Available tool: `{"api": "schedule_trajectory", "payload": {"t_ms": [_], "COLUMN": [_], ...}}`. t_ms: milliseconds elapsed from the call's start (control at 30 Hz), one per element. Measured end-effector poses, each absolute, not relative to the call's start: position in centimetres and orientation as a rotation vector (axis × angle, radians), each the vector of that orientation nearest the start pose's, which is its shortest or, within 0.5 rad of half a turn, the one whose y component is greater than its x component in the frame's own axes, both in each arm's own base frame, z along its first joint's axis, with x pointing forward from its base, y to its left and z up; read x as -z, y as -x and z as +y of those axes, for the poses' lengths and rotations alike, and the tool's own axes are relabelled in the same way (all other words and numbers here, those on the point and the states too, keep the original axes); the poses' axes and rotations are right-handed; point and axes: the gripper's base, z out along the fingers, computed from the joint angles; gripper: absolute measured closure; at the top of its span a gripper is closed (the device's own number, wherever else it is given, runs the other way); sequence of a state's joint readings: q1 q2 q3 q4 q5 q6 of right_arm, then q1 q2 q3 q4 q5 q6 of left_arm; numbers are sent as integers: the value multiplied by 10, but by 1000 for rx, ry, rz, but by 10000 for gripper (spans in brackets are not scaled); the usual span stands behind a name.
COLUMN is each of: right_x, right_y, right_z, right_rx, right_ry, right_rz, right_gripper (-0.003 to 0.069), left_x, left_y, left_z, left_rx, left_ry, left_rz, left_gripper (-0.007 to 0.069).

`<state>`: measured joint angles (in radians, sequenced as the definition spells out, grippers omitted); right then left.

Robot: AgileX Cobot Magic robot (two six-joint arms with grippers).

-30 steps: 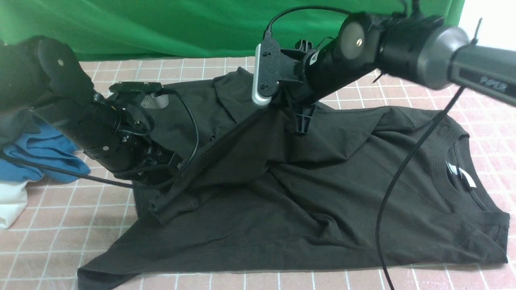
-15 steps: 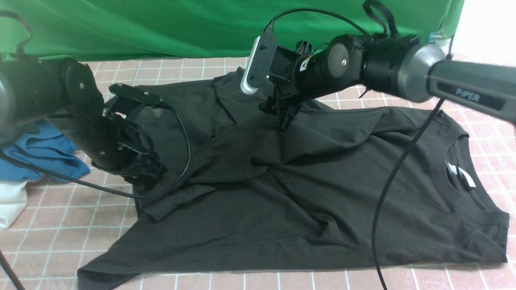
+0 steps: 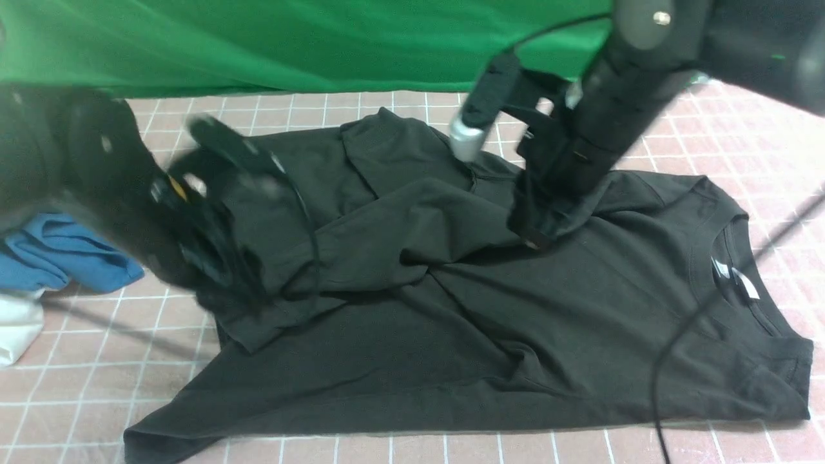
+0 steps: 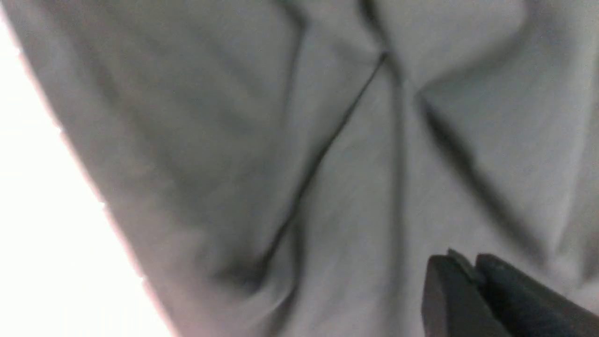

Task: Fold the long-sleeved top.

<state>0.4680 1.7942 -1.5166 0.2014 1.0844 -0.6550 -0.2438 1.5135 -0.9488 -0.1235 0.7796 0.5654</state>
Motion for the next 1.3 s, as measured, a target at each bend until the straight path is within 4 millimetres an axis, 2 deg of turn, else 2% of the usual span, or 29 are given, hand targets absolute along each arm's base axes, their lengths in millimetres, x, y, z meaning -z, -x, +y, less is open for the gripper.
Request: {"api": "schedule_trajectory", "payload": {"t_ms": [67, 167, 233, 267, 300, 400, 533, 600, 667, 767, 833, 933, 1067, 1200, 1300], "right_x": [-281, -291, -293, -292, -294, -290, -284, -280, -279, -277, -277, -277, -276, -275, -274], "right_y": [-316, -294, -283, -268, -265, -234, -210, -200, -197, -195, -195, -195, -197, -211, -222], "right_z": [181, 179, 181, 183, 184, 190, 196, 198, 198, 198, 198, 198, 194, 180, 168], "right_rx": [-282, -402, -452, -482, -489, -524, -547, -554, -558, -558, -554, -548, -484, -340, -260], "right_ry": [1371, 1290, 1282, 1297, 1302, 1385, 1467, 1502, 1514, 1520, 1521, 1523, 1540, 1460, 1370], "right_rz": [2441, 2404, 2392, 2388, 2381, 2364, 2348, 2348, 2347, 2349, 2348, 2346, 2343, 2392, 2426], "right_gripper": [571, 571, 570, 570, 570, 566, 566, 566, 566, 564, 562, 560, 552, 537, 528], "left_x": [-215, -202, -196, -189, -188, -180, -171, -164, -162, -162, -163, -170, -194, -217, -224], "left_y": [-266, -268, -272, -278, -279, -288, -295, -296, -296, -294, -293, -290, -281, -265, -252], "left_z": [-84, -86, -87, -87, -87, -87, -86, -86, -86, -86, -86, -85, -83, -82, -81], "left_rx": [93, 93, 84, 50, 47, -2, -43, -45, -43, -39, -37, -35, -35, 21, 89], "left_ry": [-1082, -1105, -1106, -1116, -1117, -1123, -1151, -1167, -1171, -1177, -1180, -1177, -1157, -1127, -1132], "left_rz": [2612, 2611, 2612, 2588, 2585, 2542, 2517, 2534, 2544, 2557, 2563, 2559, 2523, 2543, 2612], "left_gripper": [424, 417, 383, 314, 307, 196, 167, 211, 280, 477, 561, 583, 588, 588, 588]}}
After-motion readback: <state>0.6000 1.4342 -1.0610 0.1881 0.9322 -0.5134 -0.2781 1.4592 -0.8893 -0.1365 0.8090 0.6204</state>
